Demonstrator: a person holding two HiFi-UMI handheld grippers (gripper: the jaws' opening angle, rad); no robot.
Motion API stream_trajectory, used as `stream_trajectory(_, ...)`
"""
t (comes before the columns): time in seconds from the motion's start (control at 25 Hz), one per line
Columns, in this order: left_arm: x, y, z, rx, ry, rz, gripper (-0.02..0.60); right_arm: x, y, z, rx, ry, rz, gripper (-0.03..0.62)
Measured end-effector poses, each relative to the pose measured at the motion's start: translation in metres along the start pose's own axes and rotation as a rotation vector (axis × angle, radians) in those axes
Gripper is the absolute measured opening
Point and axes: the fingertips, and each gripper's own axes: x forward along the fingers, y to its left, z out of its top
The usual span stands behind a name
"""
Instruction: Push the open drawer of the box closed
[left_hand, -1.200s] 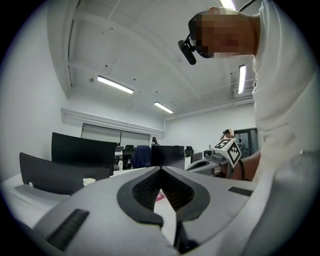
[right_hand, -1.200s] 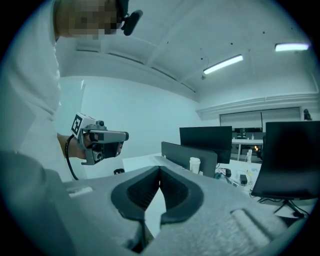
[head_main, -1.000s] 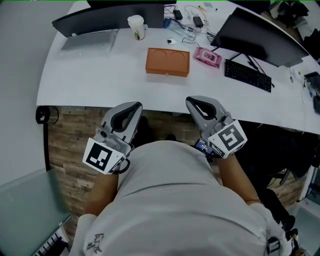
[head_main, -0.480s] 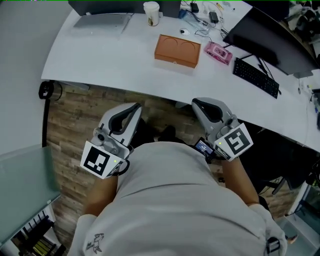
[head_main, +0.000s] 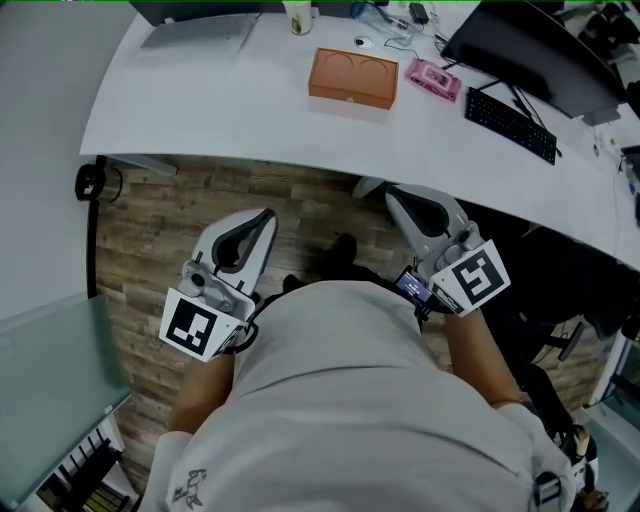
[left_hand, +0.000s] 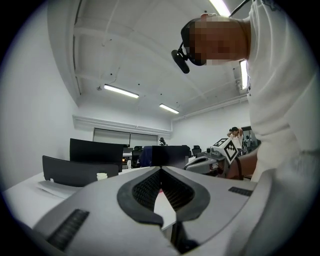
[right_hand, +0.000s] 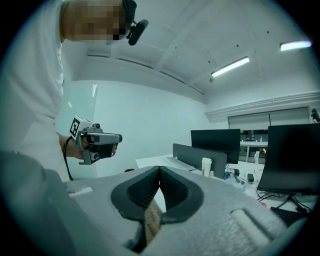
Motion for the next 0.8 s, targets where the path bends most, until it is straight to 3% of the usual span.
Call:
stream_trajectory(0.48,-0.132,-0.005,0.003,0.005,-0.007,0.022,-0.001,-0.013,0.137,0.014,-0.028,-0.016,-0.018,0.003)
stream_trajectory(0.8,-0.197,-0.012,0.020,0.025,-0.056,-0.044,-0.001,-0.011,0.236,0.029,-0.020,-0.006,0.022,0.003)
